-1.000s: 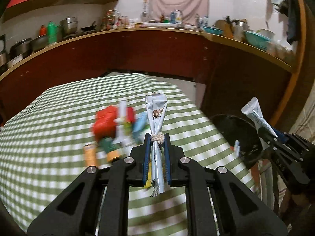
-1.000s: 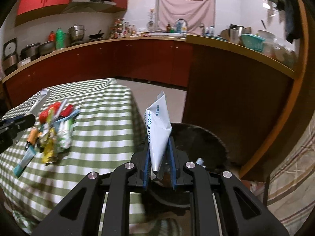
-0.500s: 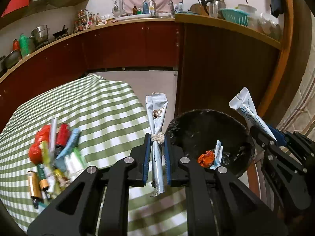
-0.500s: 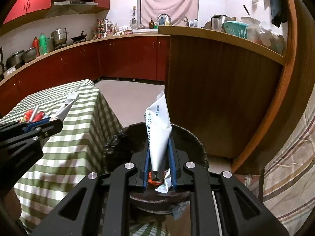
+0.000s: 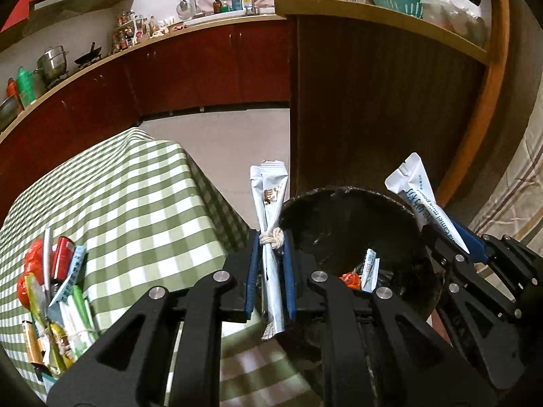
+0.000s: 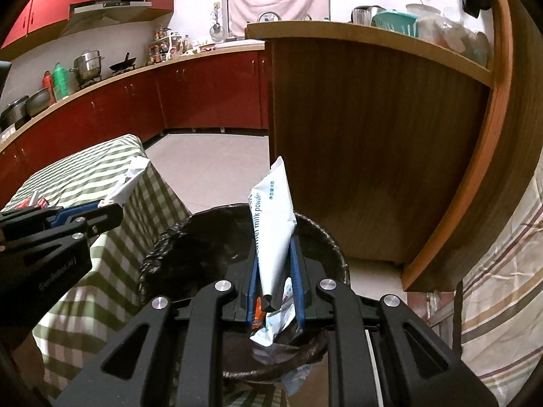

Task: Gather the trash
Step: 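Open both grippers to drop the wrapper and tube into the bin, then move both grippers back over the trash pile on the table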

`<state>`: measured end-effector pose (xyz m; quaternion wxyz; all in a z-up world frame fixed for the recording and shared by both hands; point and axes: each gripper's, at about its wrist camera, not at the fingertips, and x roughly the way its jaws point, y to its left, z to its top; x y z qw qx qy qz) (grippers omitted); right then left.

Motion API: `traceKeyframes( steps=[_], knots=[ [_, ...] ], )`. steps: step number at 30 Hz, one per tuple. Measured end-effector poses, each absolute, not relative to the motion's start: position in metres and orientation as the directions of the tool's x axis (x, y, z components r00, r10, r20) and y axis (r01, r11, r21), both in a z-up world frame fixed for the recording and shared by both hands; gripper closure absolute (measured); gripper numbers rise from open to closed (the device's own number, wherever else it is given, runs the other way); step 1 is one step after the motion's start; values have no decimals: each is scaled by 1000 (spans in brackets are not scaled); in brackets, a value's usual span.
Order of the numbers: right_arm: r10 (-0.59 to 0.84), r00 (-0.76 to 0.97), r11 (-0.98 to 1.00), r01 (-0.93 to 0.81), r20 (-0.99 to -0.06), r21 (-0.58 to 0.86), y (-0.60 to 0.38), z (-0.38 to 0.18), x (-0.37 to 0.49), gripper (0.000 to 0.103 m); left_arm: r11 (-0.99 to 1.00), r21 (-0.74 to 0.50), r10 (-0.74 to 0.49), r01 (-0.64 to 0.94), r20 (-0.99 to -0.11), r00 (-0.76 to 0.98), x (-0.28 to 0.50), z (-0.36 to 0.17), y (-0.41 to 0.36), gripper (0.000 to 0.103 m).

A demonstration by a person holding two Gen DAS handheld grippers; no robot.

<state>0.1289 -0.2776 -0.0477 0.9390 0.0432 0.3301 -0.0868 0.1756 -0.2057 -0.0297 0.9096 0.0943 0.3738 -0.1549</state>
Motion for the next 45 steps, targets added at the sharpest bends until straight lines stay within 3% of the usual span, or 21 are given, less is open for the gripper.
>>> traceKeyframes(
  steps=[5,6,8,21,32,45],
  knots=[
    [-129,755,980,194,-644,32,-285,-56,138,85,929,57,-209,364,-733,647,184,-38,-214,87],
    [-128,752,980,196,-647,33,-286,-58,139,85,927,58,-210,371,-741,638,185,-39,-216,83],
    [-128,747,979,202,-652,39,-288,-60,141,84,926,49,-216,374,-745,632,187,-39,-218,60],
    [-146,737,973,226,-660,37,-294,-62,144,62,941,22,-214,338,-736,642,192,-39,-208,53],
    [-140,741,977,211,-656,29,-280,-55,136,54,954,14,-197,298,-723,662,178,-28,-182,51],
    [-84,770,993,117,-632,11,-222,-31,121,39,980,16,-129,199,-710,692,134,-11,-100,46]
  ],
)
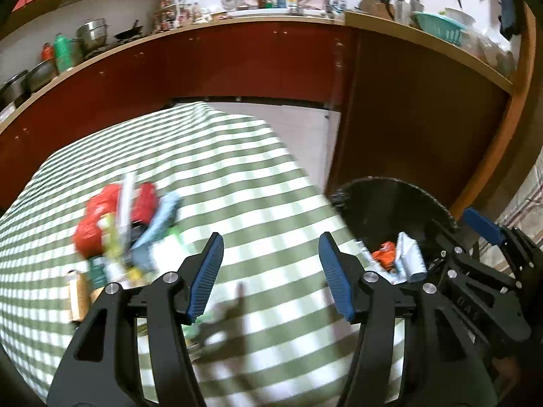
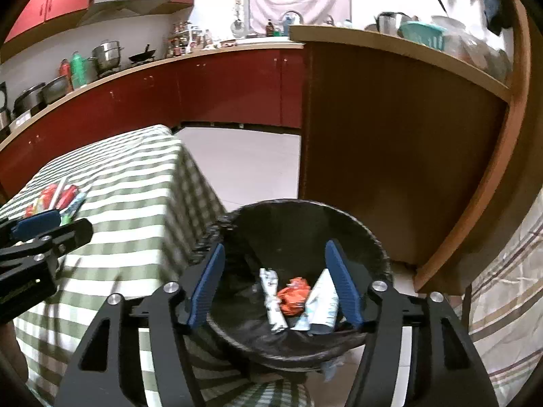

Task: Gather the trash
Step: 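Move both grippers back over the trash pile on the table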

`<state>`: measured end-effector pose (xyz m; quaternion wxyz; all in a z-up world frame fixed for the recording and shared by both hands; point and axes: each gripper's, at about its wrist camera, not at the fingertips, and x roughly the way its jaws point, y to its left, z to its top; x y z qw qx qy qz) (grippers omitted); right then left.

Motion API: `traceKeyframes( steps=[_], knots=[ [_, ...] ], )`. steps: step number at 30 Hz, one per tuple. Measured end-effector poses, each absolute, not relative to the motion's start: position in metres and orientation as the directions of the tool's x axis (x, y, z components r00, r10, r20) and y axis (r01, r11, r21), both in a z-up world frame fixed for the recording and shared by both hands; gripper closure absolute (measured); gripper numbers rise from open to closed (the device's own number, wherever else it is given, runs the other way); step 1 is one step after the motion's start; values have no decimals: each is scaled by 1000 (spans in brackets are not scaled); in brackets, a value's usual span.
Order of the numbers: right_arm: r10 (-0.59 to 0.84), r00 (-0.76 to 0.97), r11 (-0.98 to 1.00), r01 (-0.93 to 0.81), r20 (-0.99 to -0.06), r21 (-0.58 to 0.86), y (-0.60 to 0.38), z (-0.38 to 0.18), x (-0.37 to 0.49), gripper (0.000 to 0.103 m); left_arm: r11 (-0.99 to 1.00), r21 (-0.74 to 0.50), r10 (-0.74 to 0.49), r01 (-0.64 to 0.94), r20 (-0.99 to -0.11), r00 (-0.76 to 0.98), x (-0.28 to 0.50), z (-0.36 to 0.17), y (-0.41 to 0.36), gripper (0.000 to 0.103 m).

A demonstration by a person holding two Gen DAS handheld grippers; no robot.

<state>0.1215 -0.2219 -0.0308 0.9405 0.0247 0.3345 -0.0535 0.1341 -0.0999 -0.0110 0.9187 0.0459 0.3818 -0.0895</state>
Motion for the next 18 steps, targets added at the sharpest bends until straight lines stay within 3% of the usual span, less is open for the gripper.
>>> traceKeyframes(
  steps=[2,18],
  knots=[
    [-80,774,994,112,-628,12,-212,-27,120,33,984,20,-110,176,-706,699,127,-8,-84,46],
    [-4,790,1000,-15,-613,-26,-124,-16,118,24,999,25,50,-46,-712,700,85,-8,45,39]
  ],
)
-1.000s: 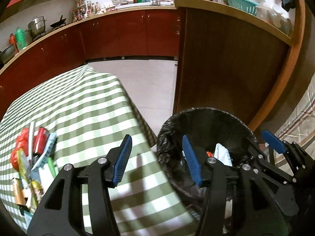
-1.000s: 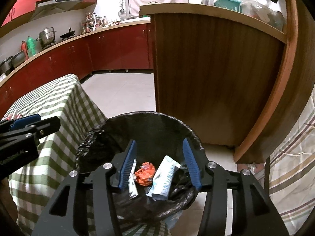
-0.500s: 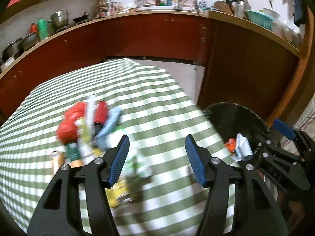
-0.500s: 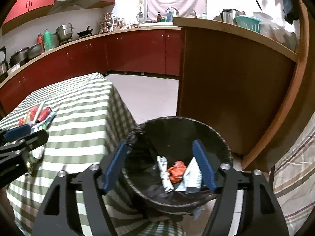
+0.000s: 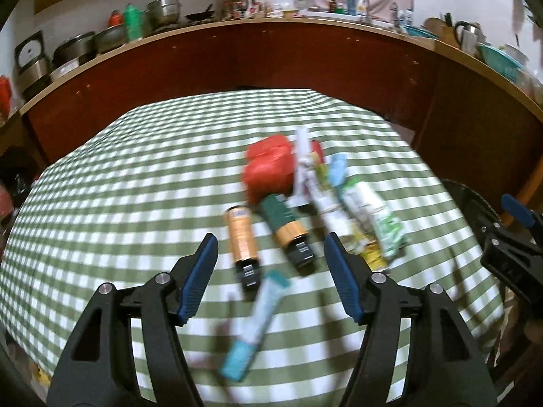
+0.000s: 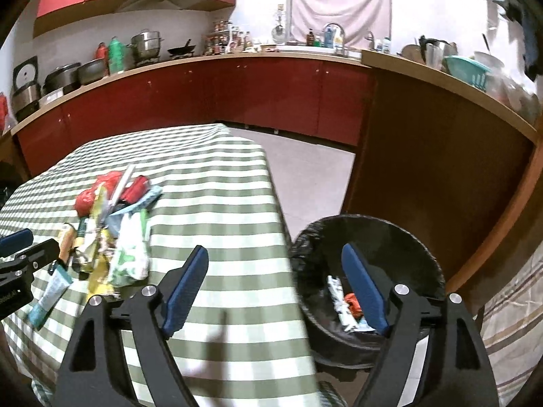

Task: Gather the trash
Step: 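Move both grippers back over the trash pile on the table, then grasp the teal toothpaste tube with the left gripper while the right grasps the green-white packet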

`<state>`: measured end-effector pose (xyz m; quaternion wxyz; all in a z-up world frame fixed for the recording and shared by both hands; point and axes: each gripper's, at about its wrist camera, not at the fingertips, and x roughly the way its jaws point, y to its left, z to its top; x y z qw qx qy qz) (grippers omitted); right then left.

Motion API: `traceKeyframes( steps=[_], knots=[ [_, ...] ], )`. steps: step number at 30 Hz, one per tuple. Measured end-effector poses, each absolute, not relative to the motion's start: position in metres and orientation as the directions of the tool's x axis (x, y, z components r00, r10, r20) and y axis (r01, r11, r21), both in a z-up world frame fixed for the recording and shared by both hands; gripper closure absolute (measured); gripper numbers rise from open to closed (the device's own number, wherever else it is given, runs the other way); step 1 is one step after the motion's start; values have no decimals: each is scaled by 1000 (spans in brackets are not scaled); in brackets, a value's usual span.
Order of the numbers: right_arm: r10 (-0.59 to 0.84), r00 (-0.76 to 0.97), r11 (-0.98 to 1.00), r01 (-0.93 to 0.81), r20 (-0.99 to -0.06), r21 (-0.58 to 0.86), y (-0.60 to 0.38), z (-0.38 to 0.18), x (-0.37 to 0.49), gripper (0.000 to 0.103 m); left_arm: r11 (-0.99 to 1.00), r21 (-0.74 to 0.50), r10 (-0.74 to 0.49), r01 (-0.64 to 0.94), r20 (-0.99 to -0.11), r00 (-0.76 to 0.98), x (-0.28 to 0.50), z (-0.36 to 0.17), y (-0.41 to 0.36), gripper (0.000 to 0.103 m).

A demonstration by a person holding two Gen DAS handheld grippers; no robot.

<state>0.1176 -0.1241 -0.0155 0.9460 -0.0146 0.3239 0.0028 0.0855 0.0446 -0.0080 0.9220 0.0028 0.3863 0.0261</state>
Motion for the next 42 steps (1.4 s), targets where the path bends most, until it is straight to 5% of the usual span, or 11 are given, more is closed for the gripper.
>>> traceKeyframes(
  steps=[21,27,32,42],
  knots=[
    [4,766,996,-61,-643,-67,-85,-25,85,24,1000,5,1,5,-773,634,53,-48,59,41],
    [-4,765,996,-57,-644,-74,-87,-26,76,24,999,-10,-28,33,-772,634,49,-53,56,56],
    [-4,767,995,-60,-641,-77,-85,-24,74,24,998,-9,-45,60,-763,644,45,-52,54,88],
    [16,769,995,-78,-639,-69,-78,-23,70,24,996,-29,-81,88,-742,666,25,-38,54,91]
  ],
)
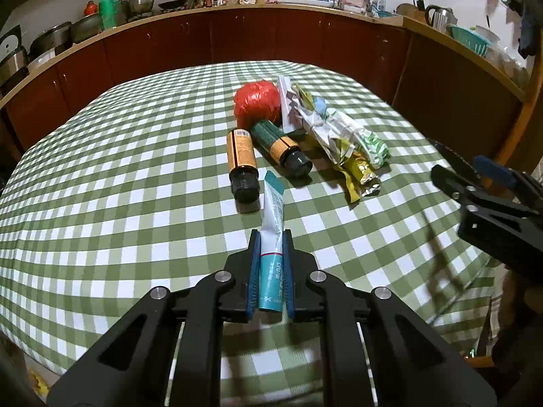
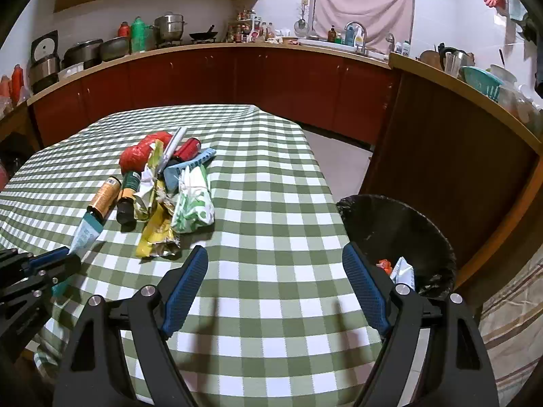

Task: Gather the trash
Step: 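Grasp the teal toothpaste tube with the left gripper while the right grasps the green-white packet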

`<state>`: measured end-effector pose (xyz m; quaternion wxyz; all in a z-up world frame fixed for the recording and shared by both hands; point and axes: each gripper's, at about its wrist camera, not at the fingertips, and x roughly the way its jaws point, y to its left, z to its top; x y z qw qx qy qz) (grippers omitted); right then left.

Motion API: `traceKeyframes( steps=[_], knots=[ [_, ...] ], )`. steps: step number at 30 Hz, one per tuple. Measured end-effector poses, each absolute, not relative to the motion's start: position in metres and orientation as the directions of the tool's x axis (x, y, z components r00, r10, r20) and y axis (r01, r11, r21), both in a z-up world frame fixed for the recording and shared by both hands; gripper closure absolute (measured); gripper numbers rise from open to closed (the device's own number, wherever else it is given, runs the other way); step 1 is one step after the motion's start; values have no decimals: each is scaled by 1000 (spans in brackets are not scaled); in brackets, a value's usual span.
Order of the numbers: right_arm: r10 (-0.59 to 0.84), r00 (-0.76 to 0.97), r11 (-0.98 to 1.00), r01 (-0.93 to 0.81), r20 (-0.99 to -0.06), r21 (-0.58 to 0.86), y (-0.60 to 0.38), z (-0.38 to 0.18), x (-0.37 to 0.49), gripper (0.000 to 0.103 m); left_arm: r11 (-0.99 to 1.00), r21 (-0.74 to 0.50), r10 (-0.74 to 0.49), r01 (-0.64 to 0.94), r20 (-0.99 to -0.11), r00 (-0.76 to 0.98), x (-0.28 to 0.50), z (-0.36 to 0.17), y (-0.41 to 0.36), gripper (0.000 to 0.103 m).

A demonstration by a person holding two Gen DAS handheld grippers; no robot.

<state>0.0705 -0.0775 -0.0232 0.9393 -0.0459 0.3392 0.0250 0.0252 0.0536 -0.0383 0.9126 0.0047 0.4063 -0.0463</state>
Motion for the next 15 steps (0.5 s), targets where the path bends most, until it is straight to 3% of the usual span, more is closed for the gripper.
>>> traceKeyframes(
  steps=[15],
  knots=[
    [76,789,986,-151,-609,-73,-43,-12,101,27,993,-16,71,-115,-702,708,38,-13,125,91]
  ],
)
